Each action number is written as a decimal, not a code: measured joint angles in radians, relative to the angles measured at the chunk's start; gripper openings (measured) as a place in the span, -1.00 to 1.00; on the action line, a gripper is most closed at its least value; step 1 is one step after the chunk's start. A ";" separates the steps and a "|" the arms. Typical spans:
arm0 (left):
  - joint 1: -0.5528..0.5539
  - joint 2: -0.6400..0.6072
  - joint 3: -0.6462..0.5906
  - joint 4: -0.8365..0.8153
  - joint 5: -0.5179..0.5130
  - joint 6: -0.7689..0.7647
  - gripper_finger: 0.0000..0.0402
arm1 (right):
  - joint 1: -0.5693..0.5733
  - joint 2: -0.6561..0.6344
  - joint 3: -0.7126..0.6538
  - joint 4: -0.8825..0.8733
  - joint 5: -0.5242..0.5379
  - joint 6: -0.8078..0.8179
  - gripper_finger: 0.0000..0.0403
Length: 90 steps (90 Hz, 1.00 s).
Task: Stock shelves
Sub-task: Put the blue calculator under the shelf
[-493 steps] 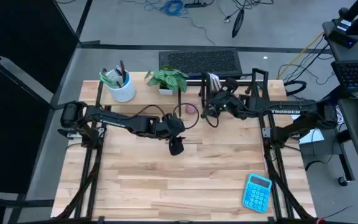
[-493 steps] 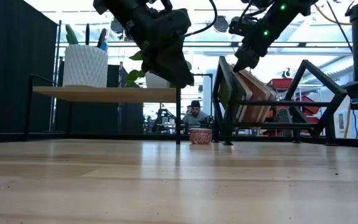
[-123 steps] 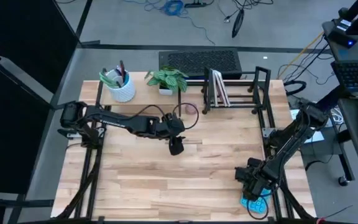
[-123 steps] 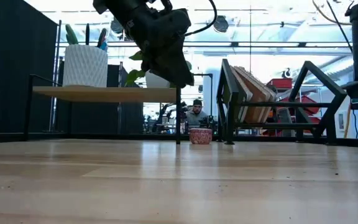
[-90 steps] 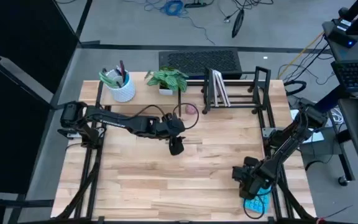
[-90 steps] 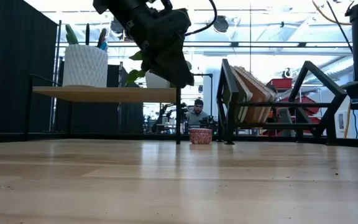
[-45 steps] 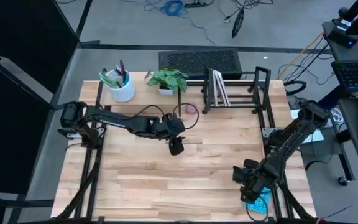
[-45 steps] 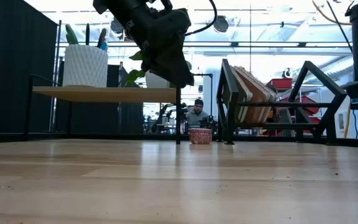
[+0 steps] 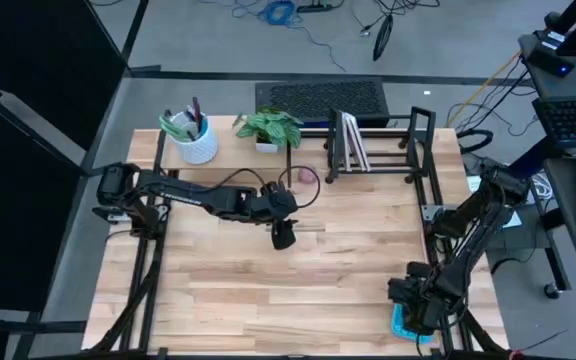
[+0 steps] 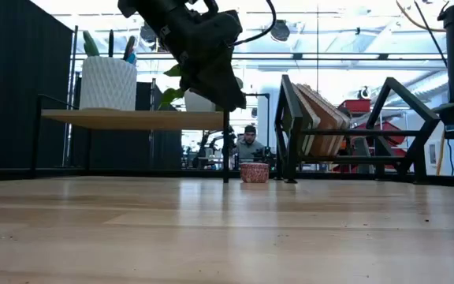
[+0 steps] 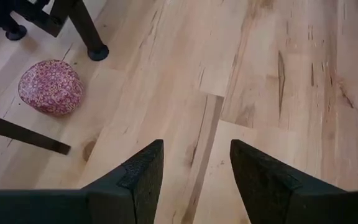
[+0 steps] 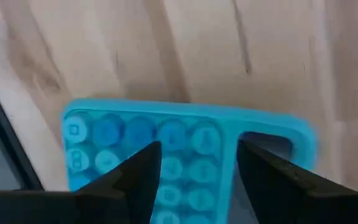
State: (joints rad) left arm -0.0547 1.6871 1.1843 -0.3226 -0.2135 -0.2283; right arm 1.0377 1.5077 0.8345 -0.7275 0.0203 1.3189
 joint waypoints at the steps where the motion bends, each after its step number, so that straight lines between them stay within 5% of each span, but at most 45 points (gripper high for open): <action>1: 0.000 0.000 0.000 0.000 0.000 0.000 -0.14 | 0.002 0.004 -0.001 0.004 0.000 0.000 -0.04; 44: 0.000 0.000 0.000 0.001 0.000 0.000 -0.14 | -0.058 0.035 -0.001 0.060 0.126 -0.073 -0.04; 90: 0.000 0.000 0.000 0.000 0.000 0.000 -0.14 | -0.319 0.037 0.001 0.177 0.219 -0.361 -0.04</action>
State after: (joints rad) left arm -0.0547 1.6871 1.1843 -0.3225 -0.2138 -0.2279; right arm 0.7183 1.5448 0.8354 -0.5504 0.2398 0.9579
